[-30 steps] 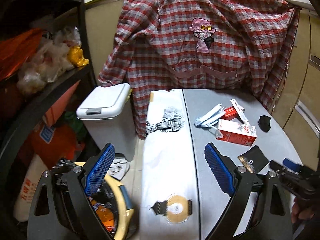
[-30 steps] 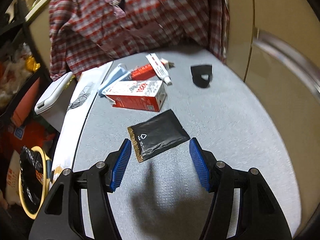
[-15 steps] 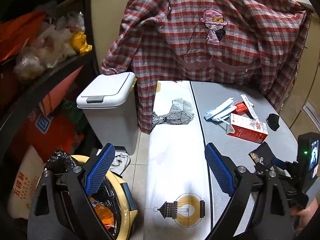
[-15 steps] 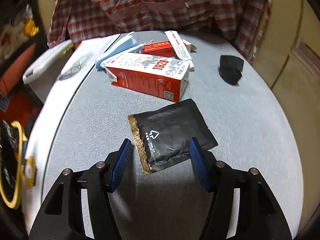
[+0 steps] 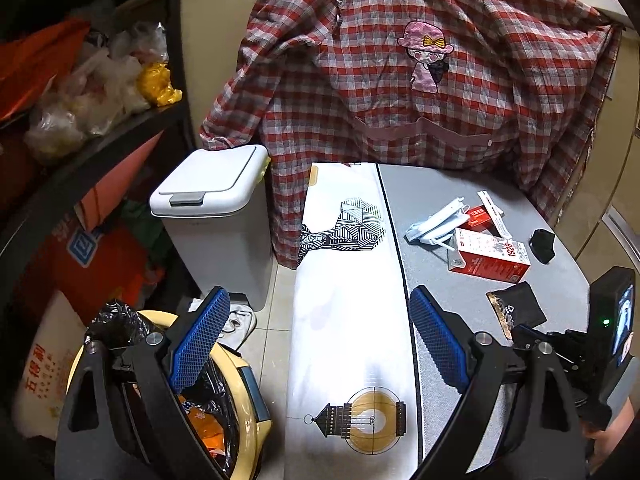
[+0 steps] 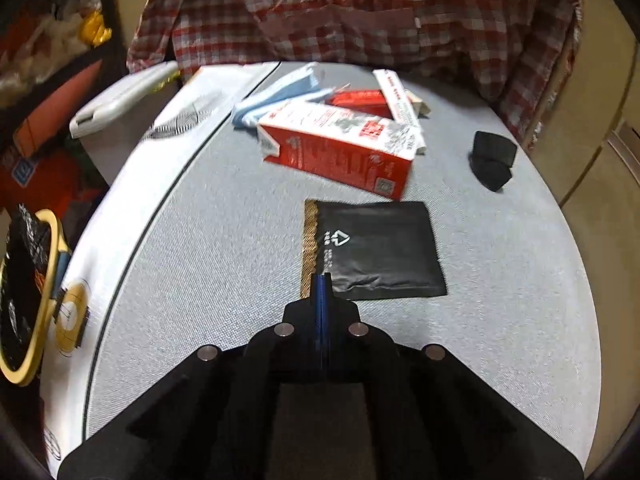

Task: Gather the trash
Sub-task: 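Reach the right tool to the black foil pouch and close on it, then lift the black pouch off the table with the right tool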

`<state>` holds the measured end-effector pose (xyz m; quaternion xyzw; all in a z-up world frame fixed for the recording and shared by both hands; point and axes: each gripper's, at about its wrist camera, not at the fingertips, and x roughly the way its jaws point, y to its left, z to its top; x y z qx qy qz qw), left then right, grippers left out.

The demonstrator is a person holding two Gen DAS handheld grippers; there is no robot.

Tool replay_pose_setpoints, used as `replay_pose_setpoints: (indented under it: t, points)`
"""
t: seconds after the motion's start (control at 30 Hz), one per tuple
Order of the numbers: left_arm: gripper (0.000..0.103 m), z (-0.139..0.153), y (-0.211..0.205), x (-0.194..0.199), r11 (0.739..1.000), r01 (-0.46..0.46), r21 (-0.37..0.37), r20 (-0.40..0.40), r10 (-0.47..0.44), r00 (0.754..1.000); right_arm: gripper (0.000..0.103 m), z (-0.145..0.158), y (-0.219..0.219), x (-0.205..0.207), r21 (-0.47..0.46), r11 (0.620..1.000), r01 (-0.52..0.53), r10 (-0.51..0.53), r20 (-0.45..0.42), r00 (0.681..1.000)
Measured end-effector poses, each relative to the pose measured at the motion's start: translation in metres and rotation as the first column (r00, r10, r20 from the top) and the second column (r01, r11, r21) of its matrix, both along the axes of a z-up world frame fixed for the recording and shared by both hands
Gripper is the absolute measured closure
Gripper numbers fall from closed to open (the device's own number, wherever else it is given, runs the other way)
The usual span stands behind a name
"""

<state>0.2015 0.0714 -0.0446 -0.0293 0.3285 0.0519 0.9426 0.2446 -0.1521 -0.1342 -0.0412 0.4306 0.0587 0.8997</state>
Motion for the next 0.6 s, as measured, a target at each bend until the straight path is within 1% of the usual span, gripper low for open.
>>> replay_pose_setpoints:
  t: [0.07, 0.1, 0.13, 0.17, 0.2, 0.23, 0.37, 0.43, 0.53, 0.6]
  points:
    - [0.015, 0.001, 0.001, 0.000, 1.000, -0.004, -0.006, 0.000, 0.004, 1.000, 0.103, 0.007, -0.004, -0.002, 0.022, 1.000, 0.005, -0.006, 0.022, 1.000]
    - [0.015, 0.001, 0.001, -0.001, 1.000, -0.005, -0.007, 0.001, 0.005, 1.000, 0.100, 0.009, -0.004, -0.001, 0.027, 1.000, 0.008, -0.009, 0.033, 0.999]
    - [0.015, 0.001, 0.001, -0.001, 1.000, -0.004, -0.007, 0.001, 0.004, 1.000, 0.094, 0.009, -0.005, 0.001, 0.030, 0.999, 0.018, -0.019, 0.032, 0.999]
    - [0.015, 0.001, 0.001, -0.001, 1.000, -0.004, -0.007, 0.001, 0.004, 1.000, 0.084, 0.008, -0.006, 0.005, 0.032, 0.999, 0.032, -0.033, 0.018, 0.999]
    - [0.015, 0.001, 0.001, -0.002, 1.000, -0.002, -0.006, 0.001, 0.002, 1.000, 0.059, 0.007, -0.006, 0.008, 0.038, 0.998, 0.045, -0.046, 0.010, 0.999]
    - [0.015, 0.001, 0.001, -0.002, 1.000, 0.000, -0.004, 0.001, 0.000, 1.000, 0.049, 0.006, -0.006, 0.010, 0.042, 0.998, 0.053, -0.053, 0.010, 0.999]
    - [0.015, 0.002, 0.002, -0.005, 1.000, 0.001, 0.010, 0.007, -0.001, 1.000, 0.050, 0.002, 0.005, 0.021, -0.020, 0.999, 0.034, -0.033, 0.012, 0.999]
    - [0.015, 0.002, 0.006, -0.005, 1.000, -0.004, 0.001, 0.003, 0.004, 1.000, 0.050, 0.002, 0.008, 0.027, -0.064, 0.997, 0.045, -0.044, 0.022, 0.999]
    - [0.015, 0.001, 0.011, -0.004, 1.000, -0.007, -0.016, -0.004, 0.006, 1.000, 0.050, -0.005, 0.006, 0.040, -0.090, 0.995, 0.054, -0.055, -0.018, 0.998]
    - [0.015, 0.002, 0.013, -0.005, 1.000, -0.005, -0.021, -0.004, 0.005, 1.000, 0.049, -0.006, 0.005, 0.043, -0.099, 0.994, 0.046, -0.049, -0.022, 0.999]
